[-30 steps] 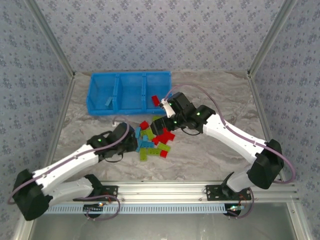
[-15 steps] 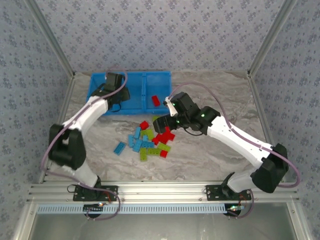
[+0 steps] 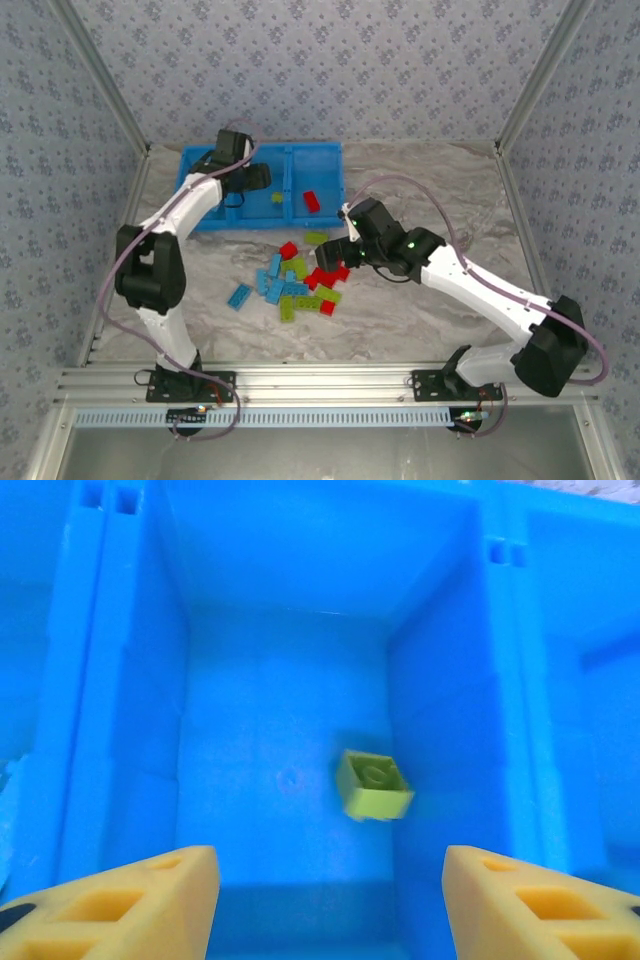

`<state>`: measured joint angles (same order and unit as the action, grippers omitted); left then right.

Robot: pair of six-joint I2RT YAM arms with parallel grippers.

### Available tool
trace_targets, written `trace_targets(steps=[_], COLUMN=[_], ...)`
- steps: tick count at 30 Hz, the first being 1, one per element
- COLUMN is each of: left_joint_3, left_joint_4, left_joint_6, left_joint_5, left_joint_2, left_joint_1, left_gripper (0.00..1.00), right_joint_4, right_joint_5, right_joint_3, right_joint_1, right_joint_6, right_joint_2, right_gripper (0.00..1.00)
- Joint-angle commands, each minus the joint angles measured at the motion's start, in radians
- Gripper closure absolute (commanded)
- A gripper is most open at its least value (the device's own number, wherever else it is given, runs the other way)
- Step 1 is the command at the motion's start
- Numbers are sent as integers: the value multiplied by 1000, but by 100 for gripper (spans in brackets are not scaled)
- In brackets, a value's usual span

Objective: Sort the legos into containers by color

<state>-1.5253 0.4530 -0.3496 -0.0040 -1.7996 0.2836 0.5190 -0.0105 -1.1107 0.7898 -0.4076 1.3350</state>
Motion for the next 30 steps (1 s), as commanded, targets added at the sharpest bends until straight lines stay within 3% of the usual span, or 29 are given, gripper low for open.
trace_targets(steps=[1,6,10,15,22,28,30], left_joint_3=[48,167,254,464,555,555,557], left_joint_4=[76,171,263,181,110,120,121], left_joint_6=[56,264,496,732,789,791,794], left_joint_5=[42,36,6,36,75,56,49], left_joint_2=[220,497,660,842,930,908,904], left_joint_1=[22,137,293,395,423,423,423], left_gripper=[38,36,27,22,21,19,19], right_joint_4=[-21,-10,-15,-29,-69,-97,-104], right_joint_5=[51,50,78,21,-7,-66,-58], right_joint_3=[5,-5,-1,-4,49,63,67], right_joint_1=[-7,-21,-43,-83,-96,-102,-104], right_joint_6=[-16,-20,13,24,30,20,5], right_joint_2=[65,195,310,413,417,456,473], right_gripper=[0,0,1,10,37,43,50])
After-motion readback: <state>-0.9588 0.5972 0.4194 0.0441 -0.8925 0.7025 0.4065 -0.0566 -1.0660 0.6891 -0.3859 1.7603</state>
